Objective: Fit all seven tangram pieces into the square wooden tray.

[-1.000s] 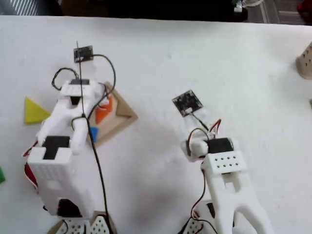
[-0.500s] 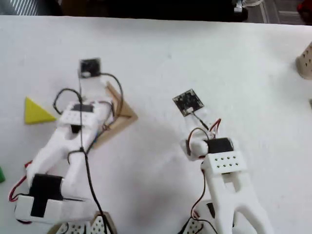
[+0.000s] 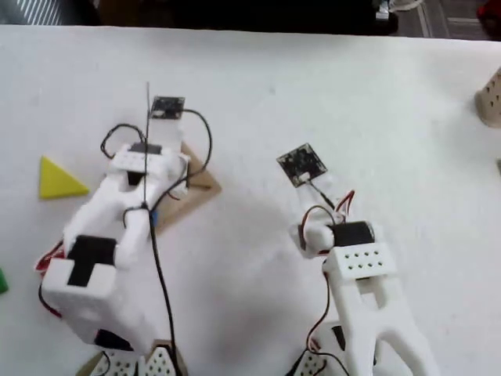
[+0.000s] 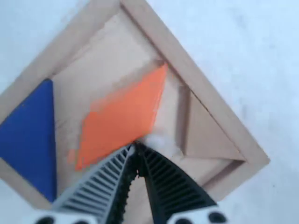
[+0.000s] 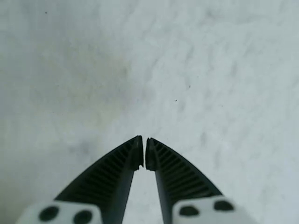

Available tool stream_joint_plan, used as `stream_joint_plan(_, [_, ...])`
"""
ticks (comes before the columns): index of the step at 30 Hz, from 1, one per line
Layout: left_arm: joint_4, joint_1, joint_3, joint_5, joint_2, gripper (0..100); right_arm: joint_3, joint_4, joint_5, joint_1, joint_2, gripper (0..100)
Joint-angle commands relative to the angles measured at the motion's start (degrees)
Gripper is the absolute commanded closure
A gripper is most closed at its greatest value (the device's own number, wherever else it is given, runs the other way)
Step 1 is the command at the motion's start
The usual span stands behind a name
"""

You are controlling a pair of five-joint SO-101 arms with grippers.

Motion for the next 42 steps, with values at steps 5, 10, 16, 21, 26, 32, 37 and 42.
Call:
stream_joint_plan(5, [-3.6,-4.09,-6.77,-0.35,2.07,98,-0.79,-1.1,-0.44,0.48,-0.04,98.1])
stream_joint_plan(10, [-5.1,-4.62,-6.77,-0.26,2.07,98,-0.79,-1.01,-0.44,0.4,-0.04,98.1])
stream_joint_plan(16, [-11.43,-7.34,-6.77,8.09,2.59,98,-0.79,-1.01,-0.44,0.48,-0.04,98.1])
stream_joint_plan(21, [-13.1,-7.6,-6.77,11.78,4.0,98,-0.79,-0.92,-0.44,0.4,-0.04,98.1])
stream_joint_plan(26, [-9.49,-7.52,-6.68,11.78,0.84,98,-0.79,-0.92,-0.44,0.31,-0.04,98.1])
stream_joint_plan(32, [-8.35,-8.4,-6.68,11.78,-1.19,98,-0.79,-0.92,-0.44,0.31,-0.04,98.1])
stream_joint_plan(37, [-14.86,-13.85,-7.03,14.07,-0.84,98,-0.79,-1.01,-0.44,0.31,-0.04,98.1])
stream_joint_plan(42, [-20.92,-15.6,-7.38,22.68,-0.75,98,-0.7,-1.01,-0.44,0.13,-0.04,98.1])
